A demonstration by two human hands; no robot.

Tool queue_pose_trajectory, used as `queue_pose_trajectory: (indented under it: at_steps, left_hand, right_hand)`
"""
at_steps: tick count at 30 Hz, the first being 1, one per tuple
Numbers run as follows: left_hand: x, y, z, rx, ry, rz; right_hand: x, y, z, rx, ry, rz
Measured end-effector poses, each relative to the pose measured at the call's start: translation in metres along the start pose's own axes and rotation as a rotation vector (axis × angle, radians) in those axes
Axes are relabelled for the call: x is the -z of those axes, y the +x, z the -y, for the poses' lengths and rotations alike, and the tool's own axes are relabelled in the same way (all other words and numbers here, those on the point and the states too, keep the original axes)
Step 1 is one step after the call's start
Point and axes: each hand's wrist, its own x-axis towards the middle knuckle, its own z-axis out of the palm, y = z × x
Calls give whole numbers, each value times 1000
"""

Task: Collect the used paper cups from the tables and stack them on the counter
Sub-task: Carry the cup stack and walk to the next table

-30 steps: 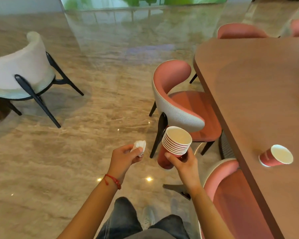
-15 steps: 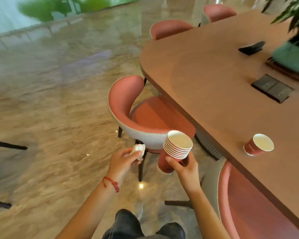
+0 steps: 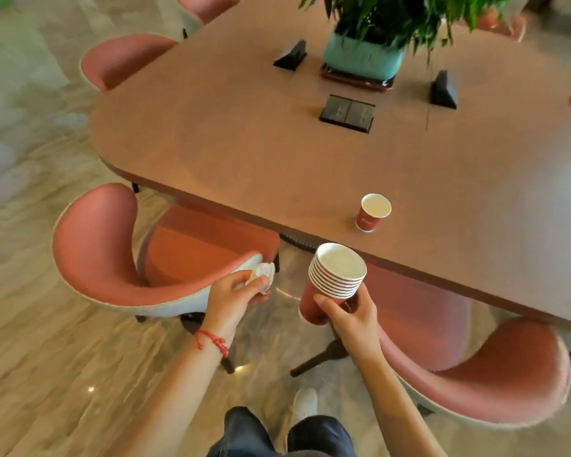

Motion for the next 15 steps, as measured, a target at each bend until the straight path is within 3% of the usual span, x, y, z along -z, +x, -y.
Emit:
queue_pose_trajectory:
  at_steps: [7, 15]
  left_hand:
    - [-64, 25, -5, 26, 43, 142]
    - [-124, 55, -9, 8, 50, 156]
  right_hand:
    - [51, 19, -3, -7, 42, -192]
    - [95, 66, -4, 4, 38, -226]
